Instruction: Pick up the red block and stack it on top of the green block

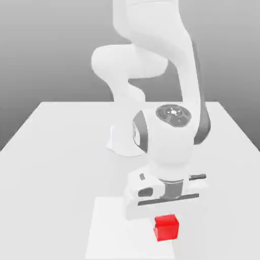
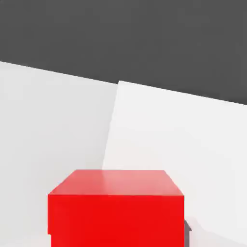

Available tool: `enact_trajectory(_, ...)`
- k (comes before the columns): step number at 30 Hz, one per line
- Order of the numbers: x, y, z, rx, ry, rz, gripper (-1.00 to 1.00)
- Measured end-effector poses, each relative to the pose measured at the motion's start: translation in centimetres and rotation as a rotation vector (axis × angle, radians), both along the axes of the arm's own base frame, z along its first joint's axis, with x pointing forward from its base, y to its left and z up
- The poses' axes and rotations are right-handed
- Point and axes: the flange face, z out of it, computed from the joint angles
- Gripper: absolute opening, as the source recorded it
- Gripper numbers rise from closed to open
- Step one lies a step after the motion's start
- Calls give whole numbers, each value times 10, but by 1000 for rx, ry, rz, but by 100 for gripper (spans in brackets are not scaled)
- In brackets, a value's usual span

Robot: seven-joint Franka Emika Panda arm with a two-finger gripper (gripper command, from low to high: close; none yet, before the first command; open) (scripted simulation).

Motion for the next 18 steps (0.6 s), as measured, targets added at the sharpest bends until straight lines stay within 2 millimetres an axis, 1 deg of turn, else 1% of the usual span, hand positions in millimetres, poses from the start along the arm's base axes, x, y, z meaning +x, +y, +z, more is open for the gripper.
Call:
enact_trajectory(4, 0, 0, 42, 0, 0, 0, -100)
enact_trajectory(5, -5, 3, 51, 1, 0, 12, -100)
enact_trajectory(7, -26, 23, 64, 7, 2, 86, -100)
enact_trajectory(9, -49, 37, 73, 11, 3, 157, -100)
enact_trajectory(12, -83, 47, 83, 13, 3, 243, -100)
enact_trajectory(15, -119, 55, 89, 8, 3, 339, -100)
enact_trajectory(17, -140, 57, 89, 2, 1, 398, -100)
enact_trajectory(18, -144, 57, 85, 0, 1, 411, -100)
